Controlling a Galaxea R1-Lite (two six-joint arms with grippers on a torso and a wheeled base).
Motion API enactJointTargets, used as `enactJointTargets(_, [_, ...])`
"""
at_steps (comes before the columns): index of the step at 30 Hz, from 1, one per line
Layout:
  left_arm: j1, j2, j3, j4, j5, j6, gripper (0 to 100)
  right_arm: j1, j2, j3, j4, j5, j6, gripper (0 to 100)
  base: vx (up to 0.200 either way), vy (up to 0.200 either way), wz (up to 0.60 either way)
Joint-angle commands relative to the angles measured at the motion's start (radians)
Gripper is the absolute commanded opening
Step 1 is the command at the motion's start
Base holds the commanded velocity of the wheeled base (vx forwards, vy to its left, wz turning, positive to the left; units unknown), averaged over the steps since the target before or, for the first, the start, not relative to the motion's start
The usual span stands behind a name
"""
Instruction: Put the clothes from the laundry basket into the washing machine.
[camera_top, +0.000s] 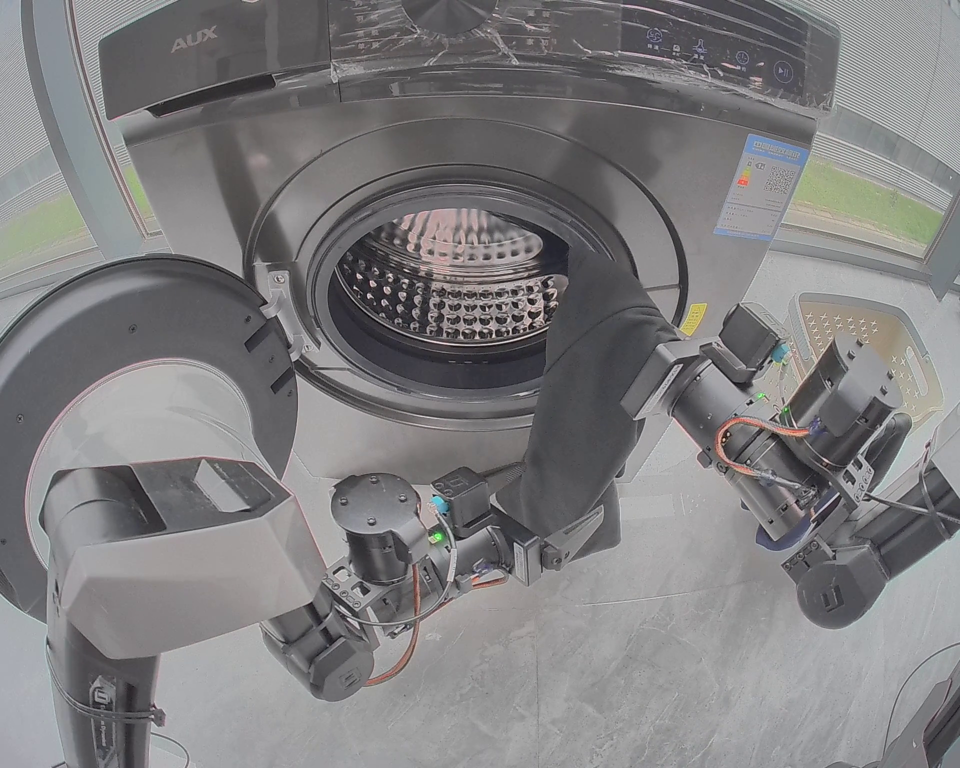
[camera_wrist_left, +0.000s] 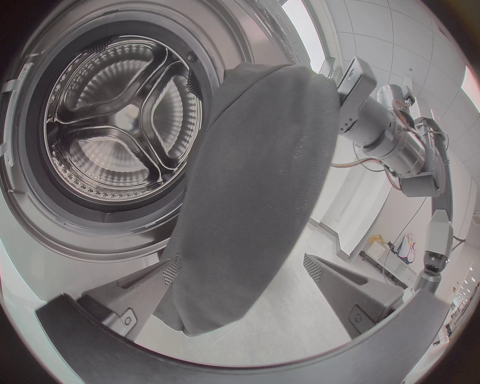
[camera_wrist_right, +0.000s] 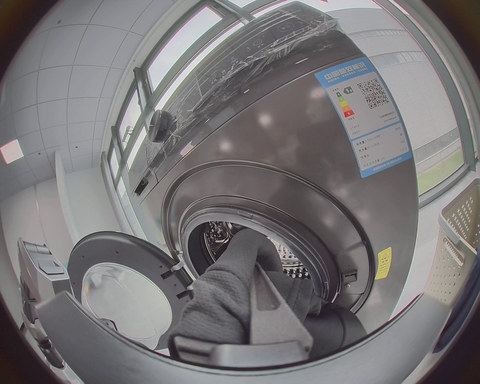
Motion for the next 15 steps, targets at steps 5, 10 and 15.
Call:
enactJointTargets(5, [0.000, 0.095, -0.107, 0.002, 0.028, 0.001, 100, 0.007, 0.001, 0.000, -0.001, 0.000, 0.004, 0, 0.000, 0.000, 0.00])
enactJointTargets(10, [0.009, 0.126, -0.152, 0.009, 0.068, 0.006, 100, 0.009, 0.001, 0.000, -0.001, 0.000, 0.004, 0, 0.000, 0.000, 0.00])
enactJointTargets(15, [0.028, 0.127, -0.181, 0.007, 0.111, 0.010, 100, 0.009, 0.001, 0.001, -0.001, 0.000, 0.004, 0, 0.000, 0.000, 0.00])
